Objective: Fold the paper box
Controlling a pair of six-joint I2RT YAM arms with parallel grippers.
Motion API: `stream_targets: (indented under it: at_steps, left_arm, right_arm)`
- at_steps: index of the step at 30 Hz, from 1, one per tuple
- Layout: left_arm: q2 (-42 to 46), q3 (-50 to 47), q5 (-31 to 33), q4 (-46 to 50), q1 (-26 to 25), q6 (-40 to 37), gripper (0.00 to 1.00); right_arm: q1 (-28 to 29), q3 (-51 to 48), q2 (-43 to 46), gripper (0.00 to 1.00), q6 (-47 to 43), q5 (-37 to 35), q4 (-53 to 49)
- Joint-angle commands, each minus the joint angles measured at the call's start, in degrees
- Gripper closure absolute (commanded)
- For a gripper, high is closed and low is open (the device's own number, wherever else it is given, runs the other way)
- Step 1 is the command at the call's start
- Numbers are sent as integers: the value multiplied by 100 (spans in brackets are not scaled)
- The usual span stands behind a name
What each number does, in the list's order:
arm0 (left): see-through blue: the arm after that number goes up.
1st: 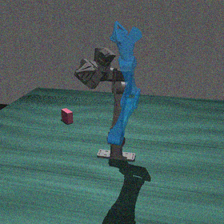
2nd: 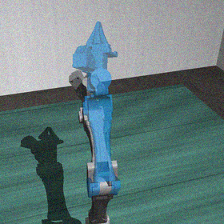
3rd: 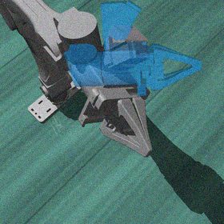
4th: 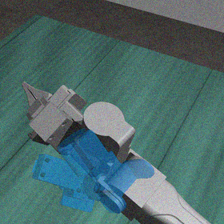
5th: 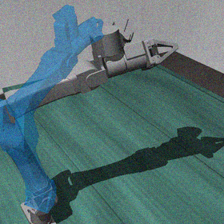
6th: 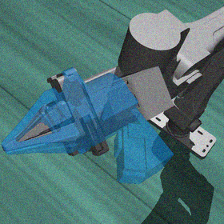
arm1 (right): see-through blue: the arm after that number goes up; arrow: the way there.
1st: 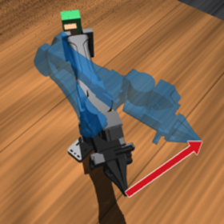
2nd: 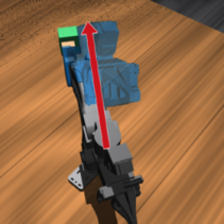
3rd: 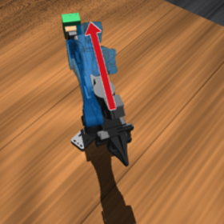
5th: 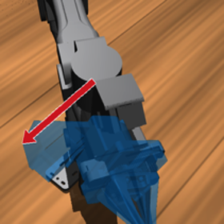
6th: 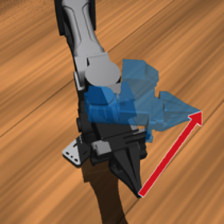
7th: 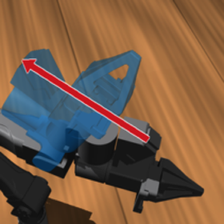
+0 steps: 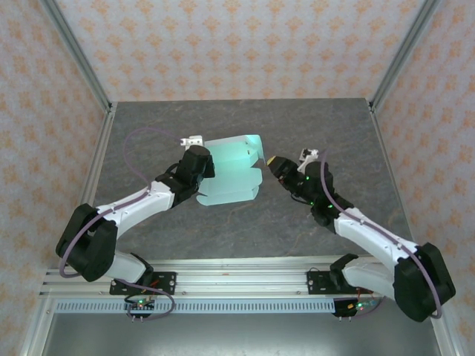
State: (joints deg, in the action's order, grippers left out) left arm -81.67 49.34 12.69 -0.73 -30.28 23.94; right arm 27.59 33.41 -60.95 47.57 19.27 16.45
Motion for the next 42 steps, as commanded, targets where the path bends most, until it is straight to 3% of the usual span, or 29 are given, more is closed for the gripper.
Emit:
stream_targets:
  at_steps: [1,10,17,20,27,42]
  left_arm:
    - [115,-45,87,72,22,-69,92]
    - [129,-45,-133,50,22,-120,92]
    - [178,-22,-188,112,22,-187,92]
    - [174,-1,-171,167,23,-225,92]
    - [121,10,-219,160,23,-240,92]
    - [70,-3,-370,144,22,-241,92]
  right_arm:
    - [-456,535,63,50,-1533,264,-1371]
    - [-1125,2162,-1606,51,-3844,573,-2570]
    - [-1118,2868,-2860,51,-5154,2289,-2688]
    - [-1078,2843,-2906,51,-5375,2931,-2574]
    - [-1024,2842,-2896,50,-5622,3350,-2587]
    - [-638,3377,-3253,51,-6055,3179,-3034]
